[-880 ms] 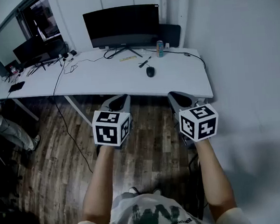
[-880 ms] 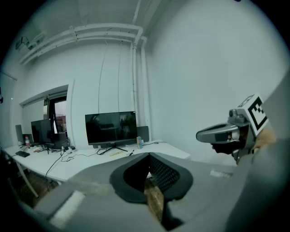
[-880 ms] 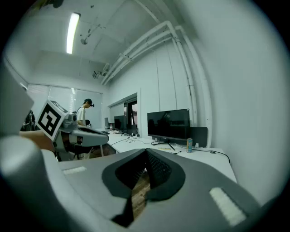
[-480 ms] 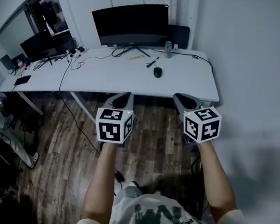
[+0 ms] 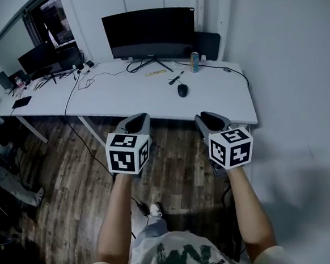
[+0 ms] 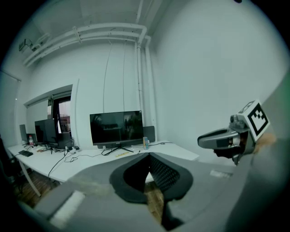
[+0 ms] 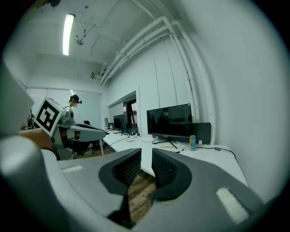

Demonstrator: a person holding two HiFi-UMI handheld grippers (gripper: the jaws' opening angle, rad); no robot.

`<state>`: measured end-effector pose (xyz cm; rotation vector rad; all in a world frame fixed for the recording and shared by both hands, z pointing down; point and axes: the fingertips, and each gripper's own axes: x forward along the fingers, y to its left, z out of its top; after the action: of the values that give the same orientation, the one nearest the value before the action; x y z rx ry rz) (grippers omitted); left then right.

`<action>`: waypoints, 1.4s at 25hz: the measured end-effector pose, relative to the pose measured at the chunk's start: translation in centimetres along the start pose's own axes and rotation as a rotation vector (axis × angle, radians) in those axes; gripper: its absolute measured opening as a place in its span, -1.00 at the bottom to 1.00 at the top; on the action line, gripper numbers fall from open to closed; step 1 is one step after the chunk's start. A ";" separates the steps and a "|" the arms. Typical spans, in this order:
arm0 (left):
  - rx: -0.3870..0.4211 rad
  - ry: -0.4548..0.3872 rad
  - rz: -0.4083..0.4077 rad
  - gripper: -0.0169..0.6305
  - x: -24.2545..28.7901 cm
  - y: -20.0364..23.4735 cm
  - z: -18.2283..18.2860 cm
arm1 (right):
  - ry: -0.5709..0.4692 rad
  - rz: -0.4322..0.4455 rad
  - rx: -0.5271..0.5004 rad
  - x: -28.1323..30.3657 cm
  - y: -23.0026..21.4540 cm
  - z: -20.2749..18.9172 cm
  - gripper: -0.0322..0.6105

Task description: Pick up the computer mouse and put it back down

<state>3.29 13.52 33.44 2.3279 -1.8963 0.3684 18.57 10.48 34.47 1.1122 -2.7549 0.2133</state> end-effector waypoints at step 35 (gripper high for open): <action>0.013 0.014 -0.230 -0.94 15.8 15.3 2.5 | 0.073 -0.236 0.069 19.2 -3.2 3.0 -0.05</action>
<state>-8.41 -5.25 34.16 2.5088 -1.6004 0.3708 6.92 -5.31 35.71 1.4039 -2.5430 0.3134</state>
